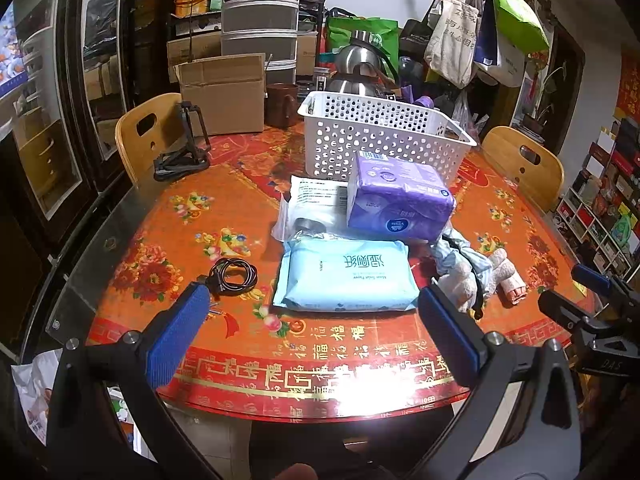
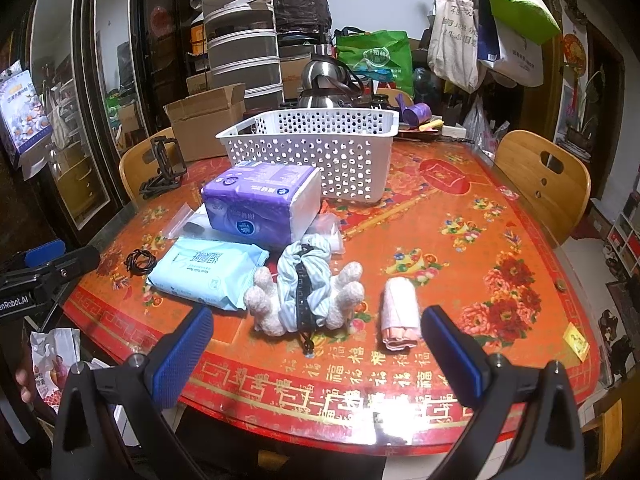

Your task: Organize soft objects

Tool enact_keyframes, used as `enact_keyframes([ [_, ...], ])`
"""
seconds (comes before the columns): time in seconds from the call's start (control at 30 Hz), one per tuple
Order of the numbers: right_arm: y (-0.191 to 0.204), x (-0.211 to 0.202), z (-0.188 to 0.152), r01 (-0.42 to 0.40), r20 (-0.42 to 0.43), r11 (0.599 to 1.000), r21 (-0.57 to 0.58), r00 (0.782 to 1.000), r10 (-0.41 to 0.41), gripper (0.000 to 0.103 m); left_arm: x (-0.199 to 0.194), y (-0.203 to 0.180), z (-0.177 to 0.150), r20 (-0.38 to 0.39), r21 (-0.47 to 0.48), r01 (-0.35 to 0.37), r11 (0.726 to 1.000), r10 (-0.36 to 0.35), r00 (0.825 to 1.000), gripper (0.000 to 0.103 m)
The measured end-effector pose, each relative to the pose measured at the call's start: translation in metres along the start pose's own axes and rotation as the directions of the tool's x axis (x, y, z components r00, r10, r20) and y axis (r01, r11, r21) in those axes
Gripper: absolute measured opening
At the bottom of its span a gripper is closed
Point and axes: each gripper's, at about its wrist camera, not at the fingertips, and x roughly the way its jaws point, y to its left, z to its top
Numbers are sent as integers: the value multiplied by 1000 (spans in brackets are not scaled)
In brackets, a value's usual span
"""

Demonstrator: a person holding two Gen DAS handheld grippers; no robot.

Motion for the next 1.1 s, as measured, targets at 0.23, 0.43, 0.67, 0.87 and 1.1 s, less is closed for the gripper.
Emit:
enact_keyframes([
  [0.23,0,1,-1,1,0,1000,2,1000,-1,103,0,0,0,-1,0,-1,1000,1,1000,103],
  [0.43,-2,1,-1,-1,-3,1000,5,1000,1,103,2,-1,-2,-7,1,4,1000,-4,1000,103],
  [0.67,-1,1,-2,0,-5,1000,4,1000,0,103,3,-2,-2,-9,0,0,1000,0,1000,103],
  [0.87,-1,1,-1,0,-5,1000,5,1000,0,103,3,-3,-3,-9,-1,6,1000,-6,1000,103],
  [1.1,-1,1,-1,-1,-5,1000,4,1000,1,103,4,-3,-3,-11,-3,4,1000,-4,1000,103],
])
